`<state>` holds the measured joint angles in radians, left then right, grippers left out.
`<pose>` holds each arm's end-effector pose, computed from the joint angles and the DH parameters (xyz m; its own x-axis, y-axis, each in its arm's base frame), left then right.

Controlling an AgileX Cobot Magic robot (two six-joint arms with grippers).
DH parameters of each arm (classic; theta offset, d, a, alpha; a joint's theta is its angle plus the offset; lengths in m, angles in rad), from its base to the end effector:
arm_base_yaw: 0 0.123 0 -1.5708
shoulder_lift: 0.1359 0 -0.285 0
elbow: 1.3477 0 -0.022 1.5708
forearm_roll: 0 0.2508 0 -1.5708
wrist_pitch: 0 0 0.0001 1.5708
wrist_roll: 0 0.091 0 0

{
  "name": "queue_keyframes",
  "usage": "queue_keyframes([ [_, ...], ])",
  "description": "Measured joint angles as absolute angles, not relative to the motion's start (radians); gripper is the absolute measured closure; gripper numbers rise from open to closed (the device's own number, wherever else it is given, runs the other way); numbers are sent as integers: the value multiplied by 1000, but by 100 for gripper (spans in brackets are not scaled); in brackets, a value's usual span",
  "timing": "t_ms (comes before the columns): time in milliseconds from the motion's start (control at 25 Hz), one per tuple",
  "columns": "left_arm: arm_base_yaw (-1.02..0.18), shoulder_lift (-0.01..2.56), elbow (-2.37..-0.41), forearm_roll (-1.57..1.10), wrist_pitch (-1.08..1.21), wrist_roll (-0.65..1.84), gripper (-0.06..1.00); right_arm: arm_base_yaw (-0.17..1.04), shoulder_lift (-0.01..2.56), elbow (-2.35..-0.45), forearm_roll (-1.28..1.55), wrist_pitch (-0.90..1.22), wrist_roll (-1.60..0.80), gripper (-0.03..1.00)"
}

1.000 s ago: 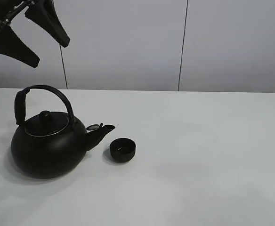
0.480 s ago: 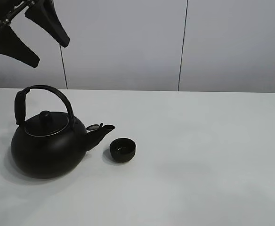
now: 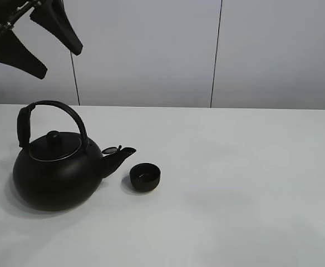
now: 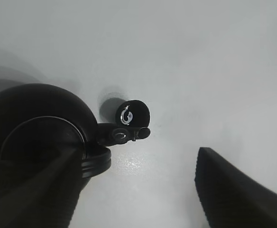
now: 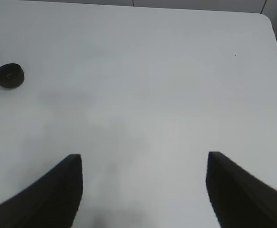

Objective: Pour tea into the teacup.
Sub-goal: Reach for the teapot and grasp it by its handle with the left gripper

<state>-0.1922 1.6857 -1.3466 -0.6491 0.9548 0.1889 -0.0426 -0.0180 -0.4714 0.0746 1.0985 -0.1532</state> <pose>0.3401 -0.1120 0.2874 -0.9374 -0.0147 -0.3479 0.1836 0.8282 -0.5295 -0.0058 0.0063 0.2664 -0.4918 -0.0978 -0.8652 -0.0740 0.9948 -0.0704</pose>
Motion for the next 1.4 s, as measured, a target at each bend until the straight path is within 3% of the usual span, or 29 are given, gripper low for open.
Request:
queue_keyframes([
  [560, -192, 1667, -1357, -553, 806, 250, 45, -43, -18, -471, 75, 1098, -153, 46],
  [920, -226, 1381, -1333, -293, 568, 287, 45, -43, -18, -471, 75, 1098, -153, 46],
  [1200, -317, 1037, -1085, 45, 407, 89, 45, -43, -18, -471, 75, 1098, -153, 46],
  [1400, -324, 900, -836, 130, 388, -23, 45, -43, -18, -471, 75, 1097, -153, 46],
])
